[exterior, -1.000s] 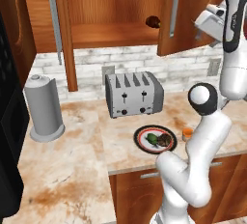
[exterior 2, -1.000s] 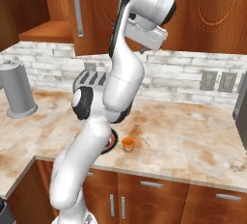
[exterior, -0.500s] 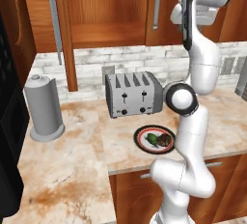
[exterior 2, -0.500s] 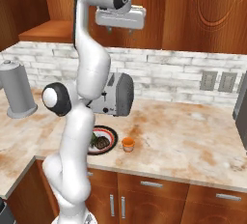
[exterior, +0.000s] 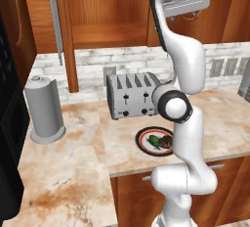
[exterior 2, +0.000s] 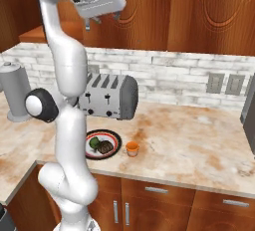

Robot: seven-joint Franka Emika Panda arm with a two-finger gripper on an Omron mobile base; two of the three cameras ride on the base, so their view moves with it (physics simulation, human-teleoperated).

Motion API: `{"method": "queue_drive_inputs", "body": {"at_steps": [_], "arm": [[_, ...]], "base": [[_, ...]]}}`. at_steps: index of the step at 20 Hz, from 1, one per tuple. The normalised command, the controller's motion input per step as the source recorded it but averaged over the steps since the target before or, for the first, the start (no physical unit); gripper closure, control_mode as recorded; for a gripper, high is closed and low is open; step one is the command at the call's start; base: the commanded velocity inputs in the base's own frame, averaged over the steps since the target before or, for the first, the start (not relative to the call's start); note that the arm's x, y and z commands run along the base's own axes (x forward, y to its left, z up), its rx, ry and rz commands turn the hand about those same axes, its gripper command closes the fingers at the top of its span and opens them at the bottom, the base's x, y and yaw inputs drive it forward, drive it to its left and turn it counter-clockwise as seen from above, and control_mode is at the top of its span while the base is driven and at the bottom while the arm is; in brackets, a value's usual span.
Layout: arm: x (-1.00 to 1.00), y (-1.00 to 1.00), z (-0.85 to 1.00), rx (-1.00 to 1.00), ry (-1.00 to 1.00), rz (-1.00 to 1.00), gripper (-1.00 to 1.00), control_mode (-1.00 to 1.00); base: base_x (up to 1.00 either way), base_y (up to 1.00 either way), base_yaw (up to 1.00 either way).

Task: Pick the avocado and bread from the counter and place them on the plate. Then pick the jam from the cabinet and place it next to the plate. Lastly close the cabinet door.

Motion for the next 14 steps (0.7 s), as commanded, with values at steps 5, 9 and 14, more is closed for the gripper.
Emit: {"method": "queue_drive_inputs", "body": {"at_steps": [5, 9, 14], "arm": [[-1.00, 0.50, -0.97, -0.54, -0.80, -0.02, -1.00, -1.00], [-1.00, 0.22, -1.00, -0.49, -0.59, 0.00, -1.00, -1.00], [-1.00, 0.00, -1.00, -0.67, -0.24, 0.01, -1.00, -1.00]], "base": [[0.00, 0.00, 0.00], [0.00, 0.00, 0.00], [0.00, 0.00, 0.00]]}}
